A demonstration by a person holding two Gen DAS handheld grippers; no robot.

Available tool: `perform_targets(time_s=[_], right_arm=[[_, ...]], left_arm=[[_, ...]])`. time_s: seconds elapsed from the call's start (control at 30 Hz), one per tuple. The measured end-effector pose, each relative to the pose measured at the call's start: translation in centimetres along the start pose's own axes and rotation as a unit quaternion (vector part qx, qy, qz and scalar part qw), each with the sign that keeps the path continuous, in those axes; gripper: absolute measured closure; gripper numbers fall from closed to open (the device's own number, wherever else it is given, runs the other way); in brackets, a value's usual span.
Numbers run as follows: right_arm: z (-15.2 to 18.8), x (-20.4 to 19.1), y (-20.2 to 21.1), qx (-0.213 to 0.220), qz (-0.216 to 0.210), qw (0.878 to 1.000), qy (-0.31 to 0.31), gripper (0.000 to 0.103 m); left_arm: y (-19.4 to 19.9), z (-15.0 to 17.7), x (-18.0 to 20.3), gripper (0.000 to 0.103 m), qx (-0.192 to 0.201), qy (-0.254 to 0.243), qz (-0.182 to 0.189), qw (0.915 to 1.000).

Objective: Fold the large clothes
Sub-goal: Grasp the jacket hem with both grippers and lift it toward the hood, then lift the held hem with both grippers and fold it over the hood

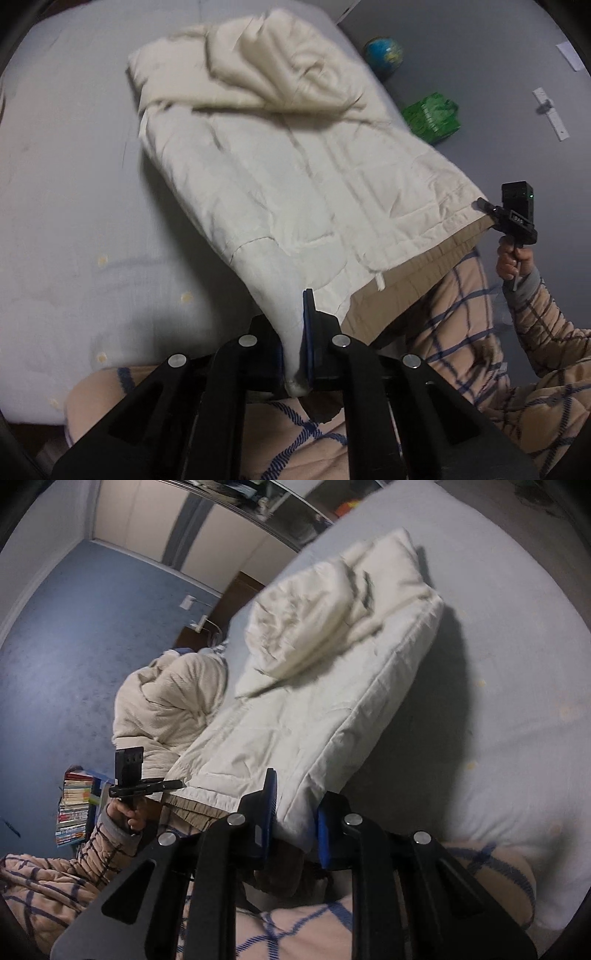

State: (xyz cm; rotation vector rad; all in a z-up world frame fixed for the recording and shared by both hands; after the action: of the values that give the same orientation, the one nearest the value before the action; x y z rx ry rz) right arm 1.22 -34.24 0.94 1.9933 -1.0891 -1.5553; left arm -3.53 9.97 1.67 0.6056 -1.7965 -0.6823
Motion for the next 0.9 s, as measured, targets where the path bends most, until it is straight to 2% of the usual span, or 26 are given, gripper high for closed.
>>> perform_targets(time_s=[0.13, 0.3, 0.43, 0.67, 0.9], right_arm=[[-2.0, -0.7, 0.4, 0.015, -0.016, 1.0, -0.004, 0.087], [-5.1, -1.9, 0.6, 0.037, -0.03, 0.999, 0.001, 0.087], [-8.2, -2.5, 1.2, 0.067, -0.045, 0.997, -0.01, 0.087], [-14.4, -1.6, 1.2, 0.108, -0.066, 0.99, -0.058, 0.087], [-20.5, 0.1, -0.1, 0.139, -0.096, 0.978, -0.125, 0.087]], left_arm=[[1.2, -2.9, 1.3, 0.095, 0.041, -0.012, 0.003, 0.9991], [2.2, -6.1, 2.3, 0.095, 0.067, -0.034, -0.012, 0.9971], [4.2, -9.2, 2.0, 0.095, 0.116, -0.03, 0.004, 0.9928], [6.7, -13.5, 0.6, 0.095, 0.163, -0.014, 0.009, 0.9864], [8.5, -18.0, -1.4, 0.095, 0.198, 0.006, 0.018, 0.98]])
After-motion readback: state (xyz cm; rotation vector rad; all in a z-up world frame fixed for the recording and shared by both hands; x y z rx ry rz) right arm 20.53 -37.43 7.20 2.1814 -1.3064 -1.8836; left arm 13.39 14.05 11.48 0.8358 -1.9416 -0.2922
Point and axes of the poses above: each gripper's, at about its wrist camera, not at the fingertips, and y roughly against the way its jaws point, x to its right, z to its underside, the point moved 5 cm from there along -y, roughly the way its jaws point, and after that the axes turned 15 degrees about z, right-handed, at the moved point
